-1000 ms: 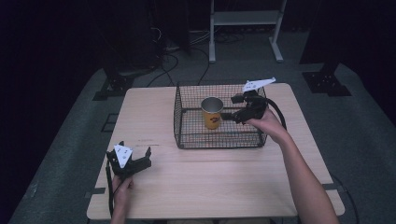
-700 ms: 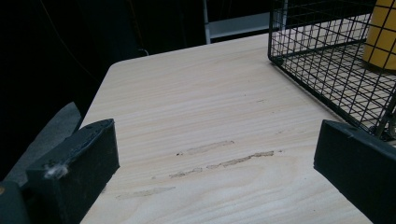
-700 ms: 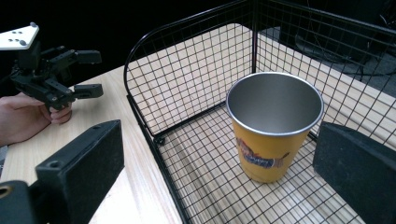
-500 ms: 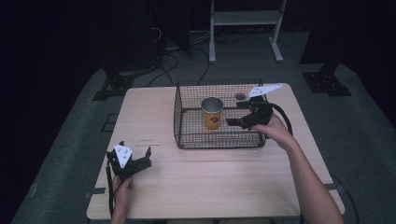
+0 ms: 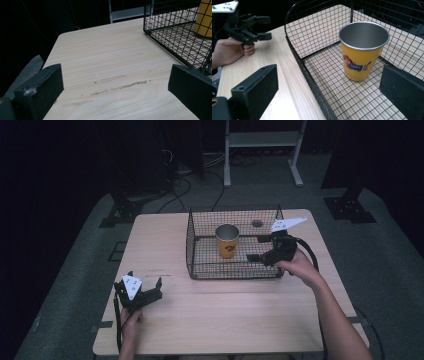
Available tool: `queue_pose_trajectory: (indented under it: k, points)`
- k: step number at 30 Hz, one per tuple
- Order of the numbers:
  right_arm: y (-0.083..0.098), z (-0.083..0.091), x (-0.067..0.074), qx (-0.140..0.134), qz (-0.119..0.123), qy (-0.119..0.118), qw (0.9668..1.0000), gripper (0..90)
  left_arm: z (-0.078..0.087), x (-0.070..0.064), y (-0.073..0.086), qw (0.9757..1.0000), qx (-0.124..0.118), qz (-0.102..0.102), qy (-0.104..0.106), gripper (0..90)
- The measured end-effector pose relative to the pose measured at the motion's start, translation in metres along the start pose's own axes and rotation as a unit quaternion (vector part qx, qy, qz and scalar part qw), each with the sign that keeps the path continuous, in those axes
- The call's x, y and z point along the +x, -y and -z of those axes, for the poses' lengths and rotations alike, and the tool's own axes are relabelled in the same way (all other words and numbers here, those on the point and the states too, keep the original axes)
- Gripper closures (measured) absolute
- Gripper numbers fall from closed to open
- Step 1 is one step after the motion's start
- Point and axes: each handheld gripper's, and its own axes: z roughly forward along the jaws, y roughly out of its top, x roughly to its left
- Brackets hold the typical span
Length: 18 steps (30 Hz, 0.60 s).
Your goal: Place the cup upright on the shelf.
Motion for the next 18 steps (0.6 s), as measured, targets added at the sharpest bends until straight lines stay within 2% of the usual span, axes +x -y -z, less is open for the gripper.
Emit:
queue_pose_trajectory:
  k: [18]
  points:
    - [0.035, 0.021, 0.016, -0.007, 0.001, 0.000, 1.0000, 1.5, 0.000, 0.000, 0.000, 1.0000, 0.000, 0.000, -0.001, 0.0]
